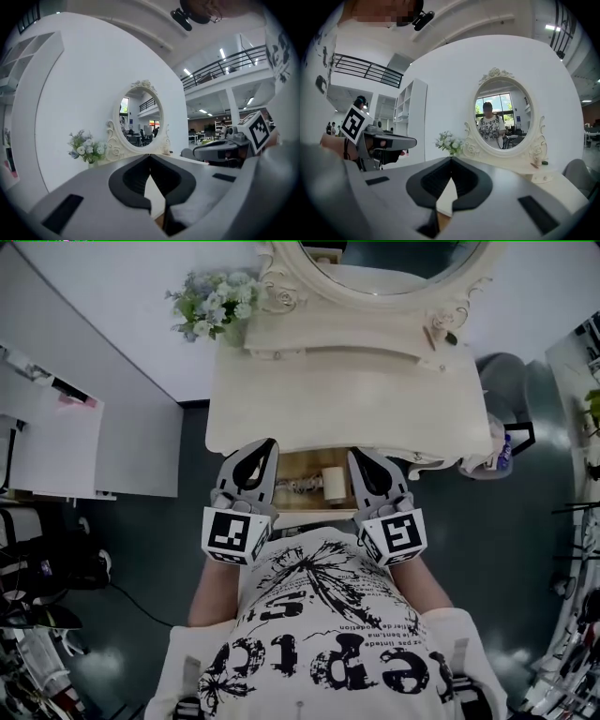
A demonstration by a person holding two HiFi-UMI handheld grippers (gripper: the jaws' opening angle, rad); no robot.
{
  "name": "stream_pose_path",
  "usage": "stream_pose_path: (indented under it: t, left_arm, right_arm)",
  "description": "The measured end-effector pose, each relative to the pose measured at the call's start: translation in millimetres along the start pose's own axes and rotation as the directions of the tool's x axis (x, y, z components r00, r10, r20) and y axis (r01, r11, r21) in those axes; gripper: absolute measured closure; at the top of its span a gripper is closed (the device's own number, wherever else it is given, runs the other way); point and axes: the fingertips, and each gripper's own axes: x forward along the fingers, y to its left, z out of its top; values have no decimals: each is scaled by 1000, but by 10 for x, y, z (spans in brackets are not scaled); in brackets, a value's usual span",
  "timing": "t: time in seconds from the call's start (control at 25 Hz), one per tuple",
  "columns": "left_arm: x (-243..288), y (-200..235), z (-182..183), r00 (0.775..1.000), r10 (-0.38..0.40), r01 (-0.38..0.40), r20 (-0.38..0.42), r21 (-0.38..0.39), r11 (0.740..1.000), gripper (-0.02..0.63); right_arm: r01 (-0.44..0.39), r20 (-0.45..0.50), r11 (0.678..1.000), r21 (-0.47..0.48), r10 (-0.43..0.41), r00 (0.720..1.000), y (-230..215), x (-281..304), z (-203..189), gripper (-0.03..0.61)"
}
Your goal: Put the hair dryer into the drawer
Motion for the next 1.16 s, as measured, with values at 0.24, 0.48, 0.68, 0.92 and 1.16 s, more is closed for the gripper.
stream_pose_path:
  t: [0.24,0.48,0.68,0.92,1.16]
  left_arm:
    - [15,149,114,999,25,-25,22,6,1000,592]
    - [16,68,76,1000,-1,1,8,21,1000,592]
    - [-2,-26,60,1000,-10,9,9,7,1000,592]
    - [-26,-26,58,1000,-9,9,13,2,1000,592]
    - [-40,-14,37,1000,-7,7,8,-5,1000,592]
  right_arm:
    - [-17,10,1000,-9,17,1000,39,47,89,561]
    - [-16,11,1000,-19,16,1000,33,32,106,561]
    - [-8,11,1000,-25,8,1000,12,9,101,561]
    - [-4,12,1000,-29,5,1000,38,6,101,561]
    - [15,10,1000,-11,-15,1000,30,-16,95,561]
